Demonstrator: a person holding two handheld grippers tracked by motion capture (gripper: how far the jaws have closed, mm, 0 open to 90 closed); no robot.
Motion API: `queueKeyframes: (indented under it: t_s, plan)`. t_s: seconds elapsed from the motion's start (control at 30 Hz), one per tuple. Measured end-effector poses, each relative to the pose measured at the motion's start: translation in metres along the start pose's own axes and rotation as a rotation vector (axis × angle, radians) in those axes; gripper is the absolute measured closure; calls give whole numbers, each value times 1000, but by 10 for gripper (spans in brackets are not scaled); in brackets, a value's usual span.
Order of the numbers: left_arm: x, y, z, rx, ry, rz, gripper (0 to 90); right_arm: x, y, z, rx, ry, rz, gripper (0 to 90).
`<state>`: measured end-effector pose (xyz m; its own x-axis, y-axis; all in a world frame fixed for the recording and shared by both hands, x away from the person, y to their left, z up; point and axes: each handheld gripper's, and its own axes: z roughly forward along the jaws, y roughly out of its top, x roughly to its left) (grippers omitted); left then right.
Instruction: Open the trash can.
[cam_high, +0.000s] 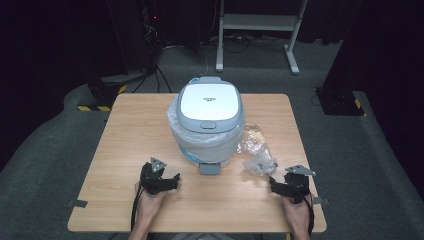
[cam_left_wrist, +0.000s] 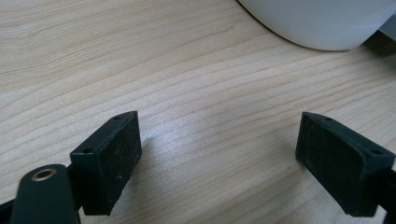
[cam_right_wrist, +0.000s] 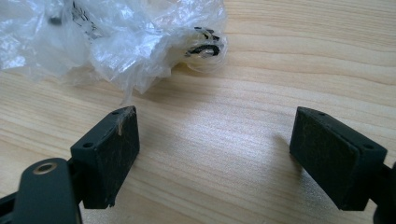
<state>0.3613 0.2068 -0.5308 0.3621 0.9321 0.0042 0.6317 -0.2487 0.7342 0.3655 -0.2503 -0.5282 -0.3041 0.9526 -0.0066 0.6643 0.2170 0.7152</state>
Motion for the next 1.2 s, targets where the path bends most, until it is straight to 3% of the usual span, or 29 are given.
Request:
queueKeyframes:
  t_s: [0.57,0.73,0.93,1.0,1.2]
  plan:
    - [-1,1,-3,15,-16,20,181,0,0,0,0,-2,2,158]
    - [-1,0,-1,0,-17,23,144,0,0,0,-1,-3,3,158]
    - [-4,-3,-3,2,21,-23,131,0,0,0,-1,-3,3,159]
    - [-8,-6,-7,5,60,-54,131,0,0,0,-1,-3,3,159]
    - [-9,-10,-11,-5,88,-96,157,0,0,0,0,-3,3,158]
